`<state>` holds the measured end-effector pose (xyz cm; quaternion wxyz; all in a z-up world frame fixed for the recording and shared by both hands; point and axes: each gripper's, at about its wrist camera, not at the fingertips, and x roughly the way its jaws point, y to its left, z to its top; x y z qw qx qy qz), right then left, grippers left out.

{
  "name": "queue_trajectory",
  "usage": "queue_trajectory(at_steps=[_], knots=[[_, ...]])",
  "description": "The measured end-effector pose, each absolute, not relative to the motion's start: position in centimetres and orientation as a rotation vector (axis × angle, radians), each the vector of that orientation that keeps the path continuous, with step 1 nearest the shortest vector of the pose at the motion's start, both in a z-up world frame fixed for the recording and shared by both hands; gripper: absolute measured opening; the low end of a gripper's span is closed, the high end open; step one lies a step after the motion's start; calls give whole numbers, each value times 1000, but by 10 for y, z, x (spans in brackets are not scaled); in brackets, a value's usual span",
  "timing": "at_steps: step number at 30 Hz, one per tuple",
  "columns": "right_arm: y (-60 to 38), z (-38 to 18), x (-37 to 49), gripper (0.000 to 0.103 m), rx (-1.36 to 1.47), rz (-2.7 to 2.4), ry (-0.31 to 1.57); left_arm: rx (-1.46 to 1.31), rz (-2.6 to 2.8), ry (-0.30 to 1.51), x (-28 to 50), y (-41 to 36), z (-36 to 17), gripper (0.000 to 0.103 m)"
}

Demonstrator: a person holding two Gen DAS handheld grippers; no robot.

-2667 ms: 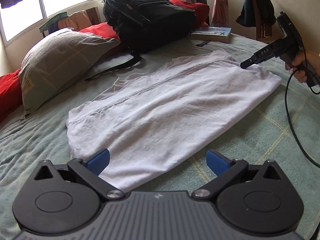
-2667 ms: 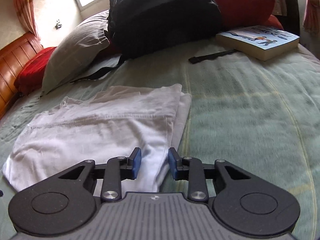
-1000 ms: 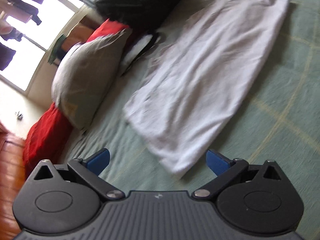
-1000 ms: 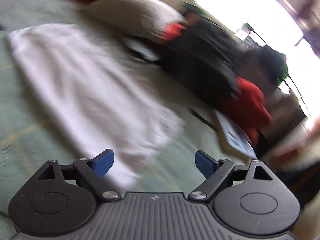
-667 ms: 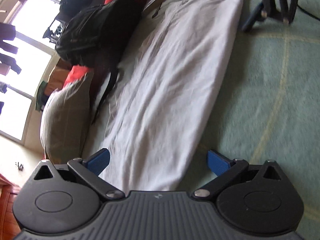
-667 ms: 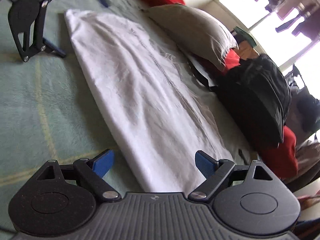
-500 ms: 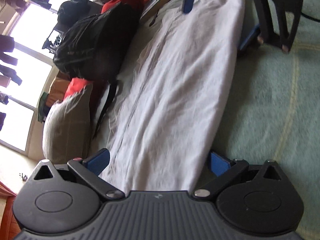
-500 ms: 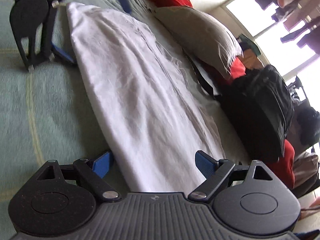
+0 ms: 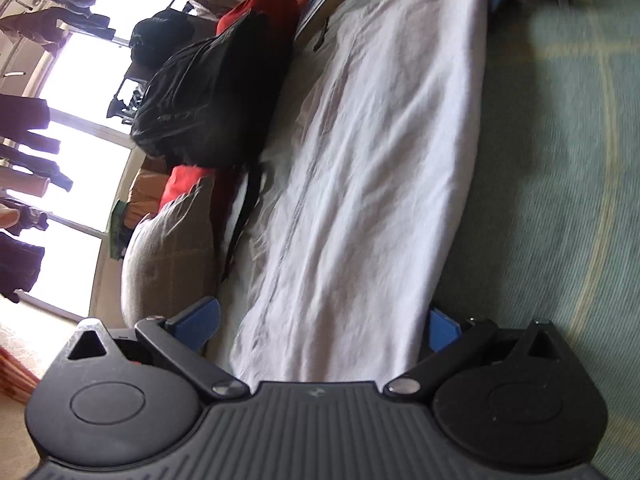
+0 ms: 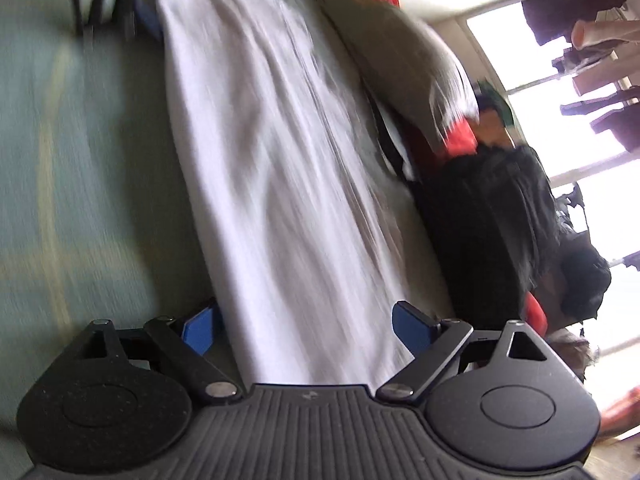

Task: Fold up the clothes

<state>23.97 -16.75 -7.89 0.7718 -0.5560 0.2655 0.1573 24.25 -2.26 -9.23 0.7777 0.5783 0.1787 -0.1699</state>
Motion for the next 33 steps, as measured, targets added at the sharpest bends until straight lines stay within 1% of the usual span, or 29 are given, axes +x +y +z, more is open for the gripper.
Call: queue_trajectory(at_steps=[6,8,14,19,24,26,33], knots=[[-202,-86,239,94,-1311,257,663,1250,-315,407,248,-10,-94,102],[-206,-85,238,94,-1304,258,681,1260,-312,394,248,-12,-95,102],[-219,-63,238,94,-1160,234,777,1250,-313,364,245,-12,-96,102],[-229,-45,218,94,-1107,189,826,1201,-312,353,244,-5,-95,102],[-219,-54,207,94,-992,217,850,1164,-301,346,241,-1,-95,102],[-204,-65,211,94,-946,243,853,1152,-297,345,240,0,-95,102],[-158,-82,230,94,-1047,260,661,1117,-295,337,236,5,-96,102]])
